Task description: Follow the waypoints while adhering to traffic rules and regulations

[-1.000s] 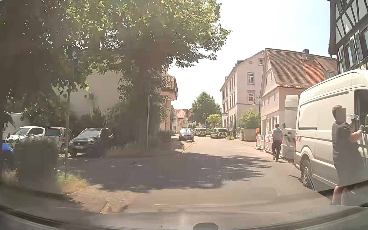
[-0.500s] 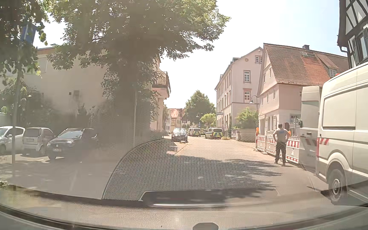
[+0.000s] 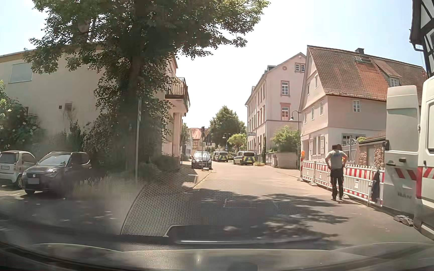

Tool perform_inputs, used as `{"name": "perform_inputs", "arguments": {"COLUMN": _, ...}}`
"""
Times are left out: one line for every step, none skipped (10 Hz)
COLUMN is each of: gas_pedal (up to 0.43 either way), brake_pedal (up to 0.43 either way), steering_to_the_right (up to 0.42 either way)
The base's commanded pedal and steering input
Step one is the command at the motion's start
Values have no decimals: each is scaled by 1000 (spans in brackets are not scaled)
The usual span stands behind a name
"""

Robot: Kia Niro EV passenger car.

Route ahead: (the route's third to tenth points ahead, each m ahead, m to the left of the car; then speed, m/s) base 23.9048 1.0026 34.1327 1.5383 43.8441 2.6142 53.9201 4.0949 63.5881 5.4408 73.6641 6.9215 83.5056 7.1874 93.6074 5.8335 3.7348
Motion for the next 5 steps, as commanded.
{"name": "perform_inputs", "arguments": {"gas_pedal": 67, "brake_pedal": 0, "steering_to_the_right": 63}}
{"name": "perform_inputs", "arguments": {"gas_pedal": 67, "brake_pedal": 0, "steering_to_the_right": 59}}
{"name": "perform_inputs", "arguments": {"gas_pedal": 67, "brake_pedal": 0, "steering_to_the_right": 54}}
{"name": "perform_inputs", "arguments": {"gas_pedal": 67, "brake_pedal": 0, "steering_to_the_right": 47}}
{"name": "perform_inputs", "arguments": {"gas_pedal": 67, "brake_pedal": 0, "steering_to_the_right": 42}}
